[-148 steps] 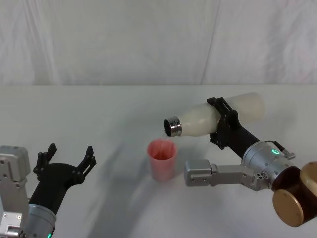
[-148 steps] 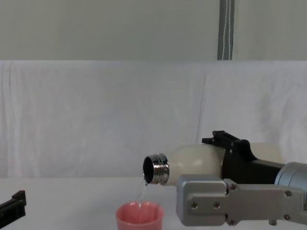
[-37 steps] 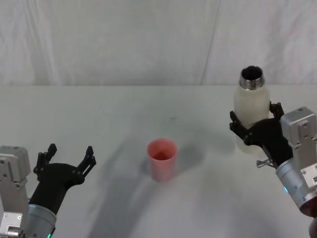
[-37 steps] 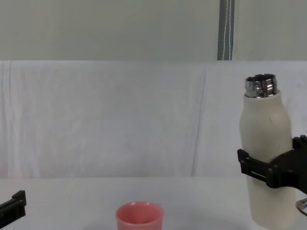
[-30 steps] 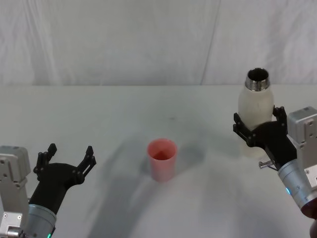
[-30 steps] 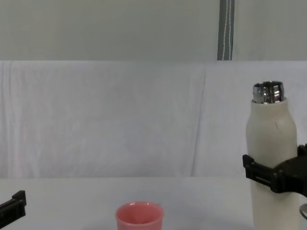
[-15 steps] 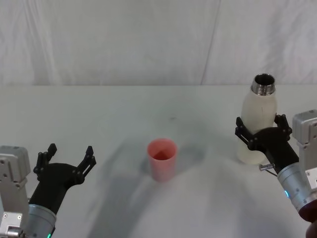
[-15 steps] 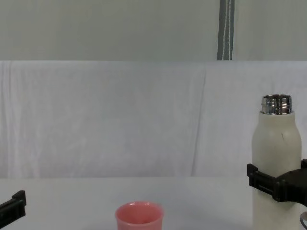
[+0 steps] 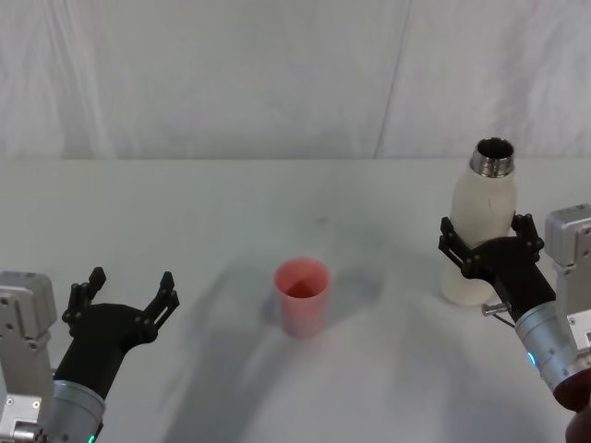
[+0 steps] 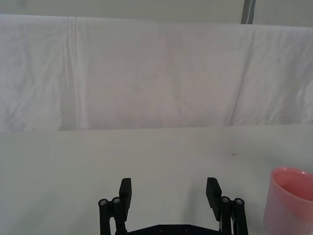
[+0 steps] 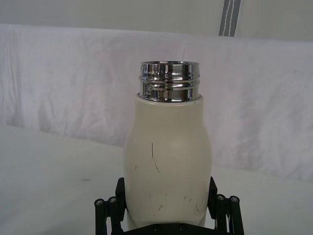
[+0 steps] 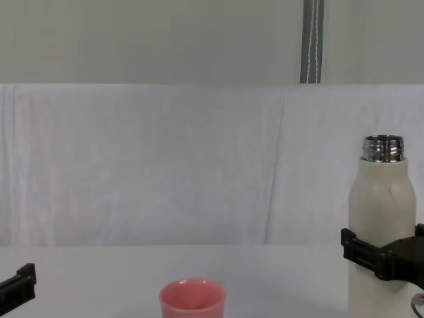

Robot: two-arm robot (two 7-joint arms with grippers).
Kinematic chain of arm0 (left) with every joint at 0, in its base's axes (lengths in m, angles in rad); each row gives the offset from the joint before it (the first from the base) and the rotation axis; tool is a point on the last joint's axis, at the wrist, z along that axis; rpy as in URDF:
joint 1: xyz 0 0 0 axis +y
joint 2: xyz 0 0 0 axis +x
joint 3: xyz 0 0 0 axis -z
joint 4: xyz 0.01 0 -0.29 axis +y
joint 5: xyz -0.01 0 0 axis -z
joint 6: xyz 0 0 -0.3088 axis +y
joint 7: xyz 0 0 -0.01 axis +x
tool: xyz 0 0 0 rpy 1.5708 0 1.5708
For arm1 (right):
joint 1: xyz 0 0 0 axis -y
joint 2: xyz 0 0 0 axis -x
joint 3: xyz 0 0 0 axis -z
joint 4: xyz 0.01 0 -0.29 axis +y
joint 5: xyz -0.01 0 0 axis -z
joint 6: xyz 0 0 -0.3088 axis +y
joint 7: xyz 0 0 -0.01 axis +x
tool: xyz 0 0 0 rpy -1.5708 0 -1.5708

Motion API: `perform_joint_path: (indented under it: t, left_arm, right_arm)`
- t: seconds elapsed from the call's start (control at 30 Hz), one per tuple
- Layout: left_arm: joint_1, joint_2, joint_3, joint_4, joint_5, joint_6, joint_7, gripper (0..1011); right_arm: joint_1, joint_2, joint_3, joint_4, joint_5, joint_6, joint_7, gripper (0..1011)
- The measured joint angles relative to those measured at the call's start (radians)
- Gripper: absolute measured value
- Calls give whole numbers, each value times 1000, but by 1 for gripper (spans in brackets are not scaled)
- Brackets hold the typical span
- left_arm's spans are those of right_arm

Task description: Grasp the thermos with one hand and pour water into the cup lid.

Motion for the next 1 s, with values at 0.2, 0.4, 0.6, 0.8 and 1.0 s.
perform_joint_path:
  t: [0.2,0.4,0.6,0.8,1.0]
  left_arm:
    - [0,0,0,0,0,0,0,1001]
    - [0,0,0,0,0,0,0,1001]
    - [0,0,0,0,0,0,0,1001]
    - [0,0,0,0,0,0,0,1001]
    - [0,0,0,0,0,0,0,1001]
  right_arm:
    - [6,-1,1,13,1,-5,-1,961]
    - [11,-2,2,24,1,-9,-1,961]
    - [12,-2,4,28,1,-9,-2,961]
    - [13,-3,7,31,1,-14,-5,961]
    - [13,-3,7,31,1,-14,-5,961]
